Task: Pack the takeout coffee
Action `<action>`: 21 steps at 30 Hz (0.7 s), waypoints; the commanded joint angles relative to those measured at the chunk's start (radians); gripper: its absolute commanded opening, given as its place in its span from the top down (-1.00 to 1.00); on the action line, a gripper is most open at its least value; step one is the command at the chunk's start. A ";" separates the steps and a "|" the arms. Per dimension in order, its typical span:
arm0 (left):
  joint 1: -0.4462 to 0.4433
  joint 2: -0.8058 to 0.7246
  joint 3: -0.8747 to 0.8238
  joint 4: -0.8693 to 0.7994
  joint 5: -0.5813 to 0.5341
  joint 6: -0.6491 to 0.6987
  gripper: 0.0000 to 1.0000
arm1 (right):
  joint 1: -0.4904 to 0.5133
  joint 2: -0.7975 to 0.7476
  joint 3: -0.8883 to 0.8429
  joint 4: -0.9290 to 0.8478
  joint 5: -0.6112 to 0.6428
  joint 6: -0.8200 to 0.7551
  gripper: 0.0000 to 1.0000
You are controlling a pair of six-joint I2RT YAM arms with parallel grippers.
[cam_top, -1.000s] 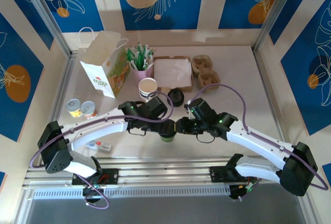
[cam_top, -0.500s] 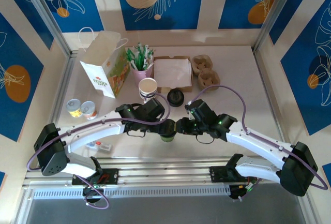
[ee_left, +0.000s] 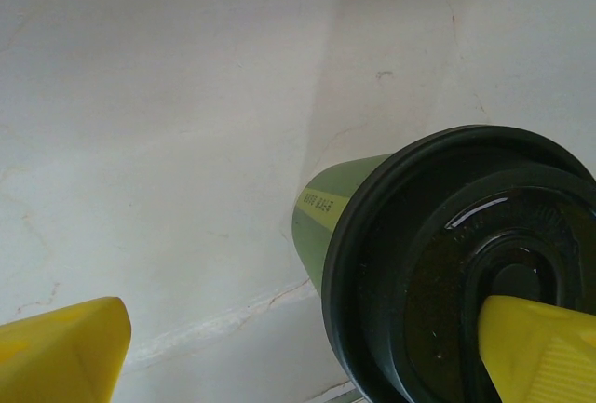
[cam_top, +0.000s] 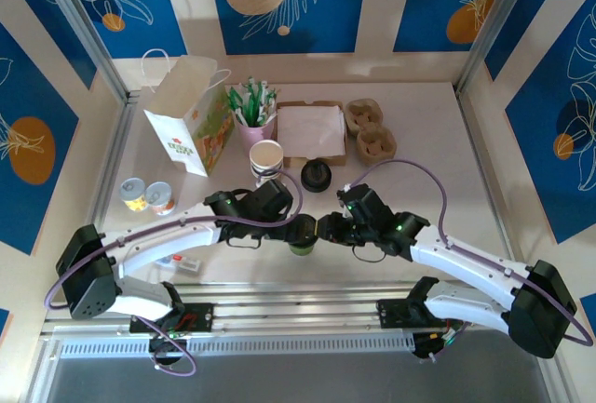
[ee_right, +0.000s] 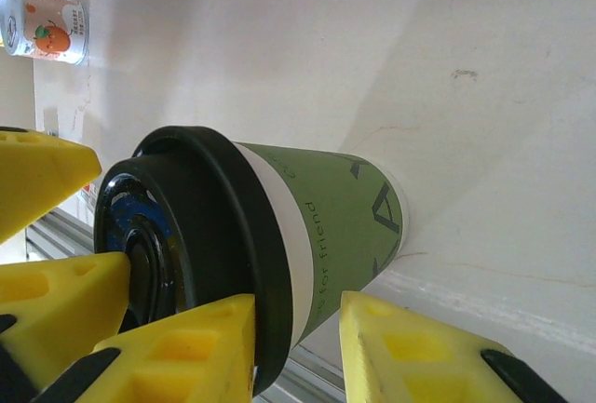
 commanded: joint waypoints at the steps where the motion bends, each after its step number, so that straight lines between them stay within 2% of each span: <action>1: 0.002 0.071 -0.086 -0.113 0.033 0.004 -0.92 | 0.000 0.054 -0.075 -0.133 0.086 0.024 0.42; 11: 0.002 0.065 -0.124 -0.086 0.046 -0.007 -0.92 | 0.001 0.081 -0.098 -0.137 0.096 0.052 0.42; 21: 0.004 0.054 -0.077 -0.107 0.027 0.018 -0.95 | -0.016 0.015 0.051 -0.272 0.130 -0.011 0.34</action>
